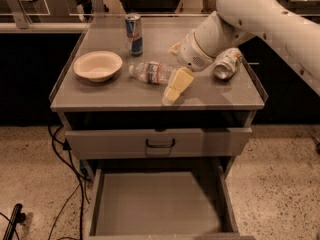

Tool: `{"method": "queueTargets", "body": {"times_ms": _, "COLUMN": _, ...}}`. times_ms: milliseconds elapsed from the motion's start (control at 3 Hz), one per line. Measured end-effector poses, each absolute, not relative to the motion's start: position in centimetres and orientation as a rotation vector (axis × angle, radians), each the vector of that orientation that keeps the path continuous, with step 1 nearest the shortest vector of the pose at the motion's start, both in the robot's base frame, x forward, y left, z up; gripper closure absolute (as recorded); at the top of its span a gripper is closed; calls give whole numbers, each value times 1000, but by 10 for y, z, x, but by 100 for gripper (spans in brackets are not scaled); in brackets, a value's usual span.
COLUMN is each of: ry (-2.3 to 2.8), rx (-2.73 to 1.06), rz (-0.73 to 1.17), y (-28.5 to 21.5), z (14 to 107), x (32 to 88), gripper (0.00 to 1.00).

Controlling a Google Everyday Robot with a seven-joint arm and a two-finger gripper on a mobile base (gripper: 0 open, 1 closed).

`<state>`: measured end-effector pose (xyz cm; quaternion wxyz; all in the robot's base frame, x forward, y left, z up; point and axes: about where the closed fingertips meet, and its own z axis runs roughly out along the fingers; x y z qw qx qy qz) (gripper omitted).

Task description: Place water bottle into middle drawer

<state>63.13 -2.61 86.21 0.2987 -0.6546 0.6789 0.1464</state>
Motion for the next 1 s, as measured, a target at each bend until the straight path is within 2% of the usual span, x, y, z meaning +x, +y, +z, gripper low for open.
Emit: {"method": "queueTargets", "body": {"times_ms": 1000, "ry": 1874, "rx": -1715, "rz": 374, "y": -36, "z": 818, "x": 693, "gripper": 2}}
